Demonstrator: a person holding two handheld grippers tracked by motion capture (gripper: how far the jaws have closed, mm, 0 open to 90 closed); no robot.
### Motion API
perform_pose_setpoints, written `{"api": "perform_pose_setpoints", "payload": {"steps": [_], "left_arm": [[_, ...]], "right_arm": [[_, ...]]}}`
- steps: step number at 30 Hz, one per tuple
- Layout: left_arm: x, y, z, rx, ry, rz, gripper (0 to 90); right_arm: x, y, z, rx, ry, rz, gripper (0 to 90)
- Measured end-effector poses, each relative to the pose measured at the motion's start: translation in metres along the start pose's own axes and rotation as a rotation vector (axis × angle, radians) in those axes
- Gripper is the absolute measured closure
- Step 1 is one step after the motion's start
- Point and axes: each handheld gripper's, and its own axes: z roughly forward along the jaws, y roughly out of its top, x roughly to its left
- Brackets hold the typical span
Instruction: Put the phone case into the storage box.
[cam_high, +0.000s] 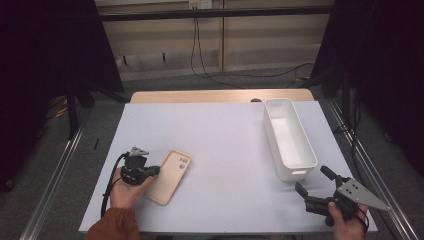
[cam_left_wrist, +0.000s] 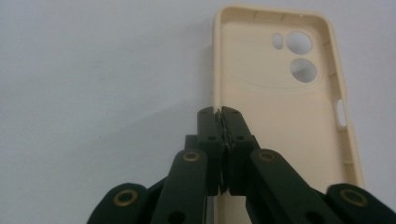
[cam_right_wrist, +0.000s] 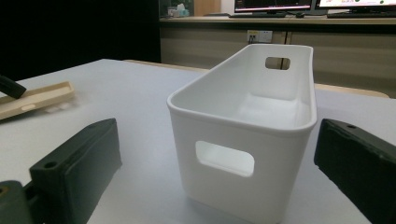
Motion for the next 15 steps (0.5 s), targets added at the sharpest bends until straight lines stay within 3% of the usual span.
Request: {"api": "perform_pose_setpoints", "payload": {"steps": [15], "left_arm": [[-0.009,0.002,-0.017,-0.173,-0.023,-0.005,87.9]], "right_arm": [[0.000,0.000,0.000,-0.001,-0.001,-0.001,0.1]]}}
